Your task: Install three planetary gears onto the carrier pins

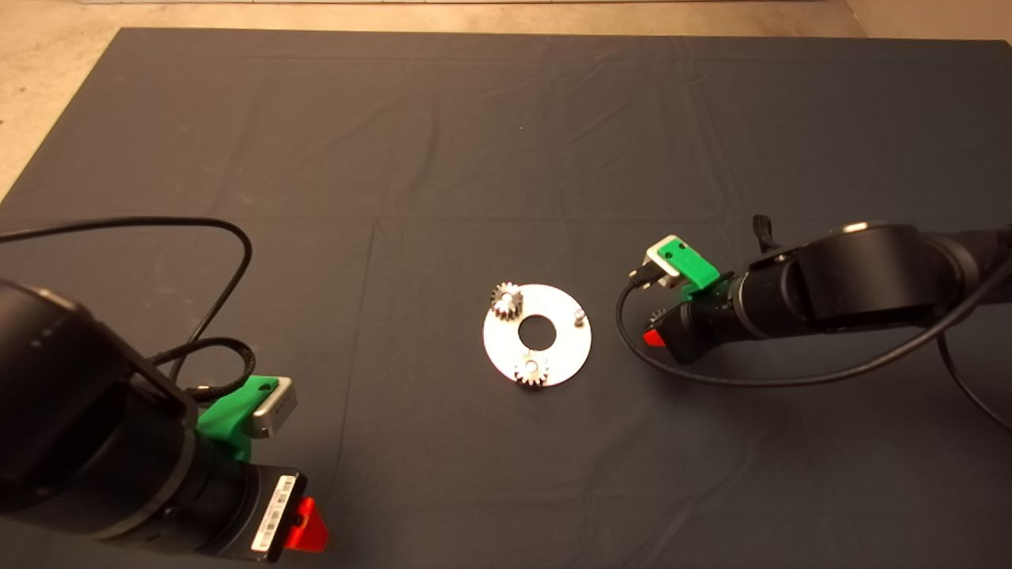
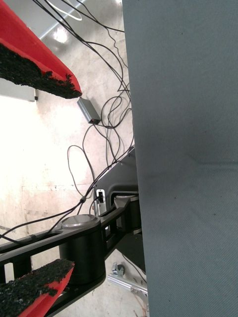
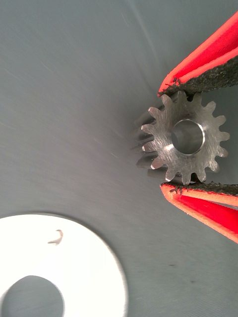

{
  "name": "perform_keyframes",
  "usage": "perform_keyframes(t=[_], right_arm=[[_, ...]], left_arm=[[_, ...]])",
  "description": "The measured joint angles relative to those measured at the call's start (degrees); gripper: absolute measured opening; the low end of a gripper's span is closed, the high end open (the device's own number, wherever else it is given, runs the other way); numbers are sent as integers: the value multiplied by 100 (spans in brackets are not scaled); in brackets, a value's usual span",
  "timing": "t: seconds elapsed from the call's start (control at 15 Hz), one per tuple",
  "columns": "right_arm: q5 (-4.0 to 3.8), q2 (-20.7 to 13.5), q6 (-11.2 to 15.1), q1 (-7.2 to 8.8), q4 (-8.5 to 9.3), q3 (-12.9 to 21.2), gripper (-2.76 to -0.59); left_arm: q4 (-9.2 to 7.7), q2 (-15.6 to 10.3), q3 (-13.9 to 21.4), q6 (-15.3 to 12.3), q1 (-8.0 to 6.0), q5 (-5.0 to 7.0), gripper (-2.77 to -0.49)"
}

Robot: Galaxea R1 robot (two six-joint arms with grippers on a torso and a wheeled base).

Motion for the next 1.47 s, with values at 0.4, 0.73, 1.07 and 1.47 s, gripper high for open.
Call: perform_keyframes(t=[0.4, 0.73, 1.07, 1.47], right_arm=[[-11, 741, -351, 302, 542, -369, -230], [-72, 1295, -797, 311, 719, -1103, -230], [-249, 1715, -1015, 311, 768, -1416, -231], [-366, 1860, -1142, 306, 788, -1596, -231]], left_arm=[[-2, 0, 0, -1, 0, 0, -93], [-2, 0, 0, -1, 0, 0, -93], [-2, 0, 0, -2, 0, 0, -93], [-2, 0, 1, -5, 0, 0, -93]])
